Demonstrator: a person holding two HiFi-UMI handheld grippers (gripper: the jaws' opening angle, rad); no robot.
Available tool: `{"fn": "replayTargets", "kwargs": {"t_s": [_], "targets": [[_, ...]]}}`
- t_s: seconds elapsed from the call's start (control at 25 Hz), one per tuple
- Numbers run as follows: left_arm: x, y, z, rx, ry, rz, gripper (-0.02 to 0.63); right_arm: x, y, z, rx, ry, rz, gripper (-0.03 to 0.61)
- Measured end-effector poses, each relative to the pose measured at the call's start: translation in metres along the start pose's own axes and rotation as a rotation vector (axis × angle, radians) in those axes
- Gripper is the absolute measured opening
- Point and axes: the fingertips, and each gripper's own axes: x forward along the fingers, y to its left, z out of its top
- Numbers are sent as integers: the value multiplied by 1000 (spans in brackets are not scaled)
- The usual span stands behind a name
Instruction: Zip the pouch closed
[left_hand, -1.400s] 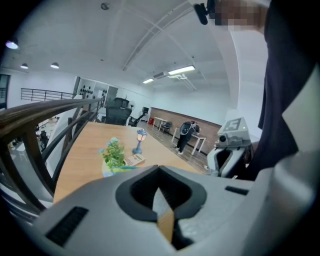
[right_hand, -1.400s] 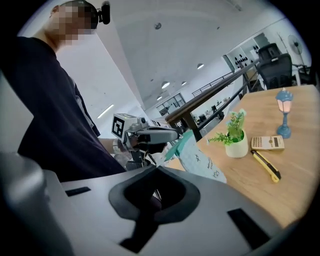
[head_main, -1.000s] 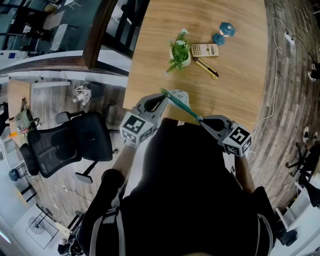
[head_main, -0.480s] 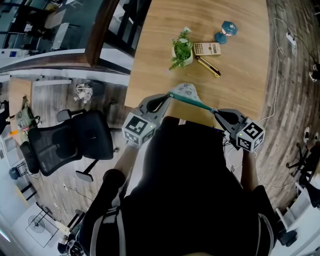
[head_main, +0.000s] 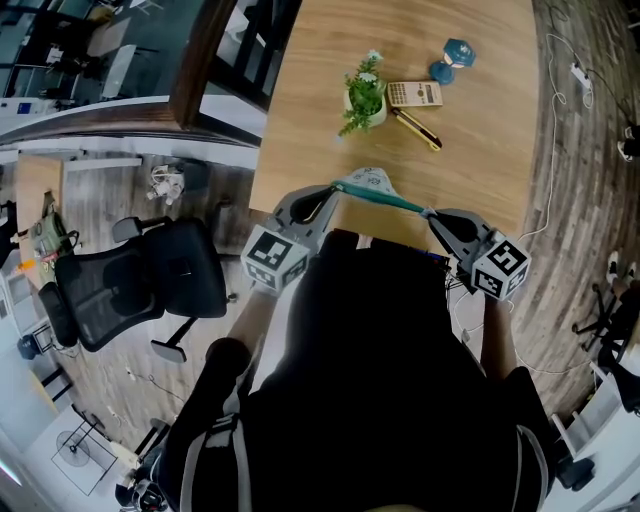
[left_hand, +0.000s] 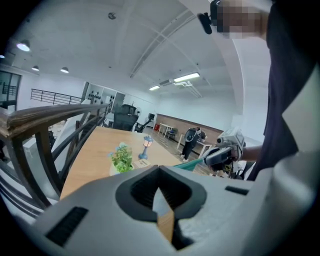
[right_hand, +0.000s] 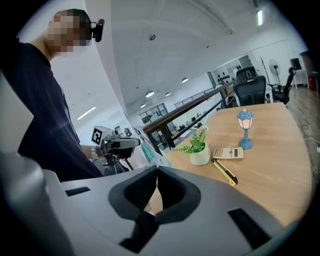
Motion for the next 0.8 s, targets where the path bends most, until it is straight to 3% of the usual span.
{"fn": "replayTargets", "kwargs": {"t_s": [0.24,0.32,0.44,0.64,0.8], "targets": [[-4,9,12,-20,-62,57,2,-7,-24,7,-2,-89,-155,14],[-8,11,14,-21,-79,79,2,-17,-36,18,8,-155,-253,13],[-18,15,24,-11,-118,151,2,-36,-45,43,-60,-253,-422,12],[-31,29,39,46,-191,306,2,-50,-42,65,-207,-331,-626,12],[-31,36,42,126,-204,363,2,-56,-44,78,-210,-398,-695,12]]}}
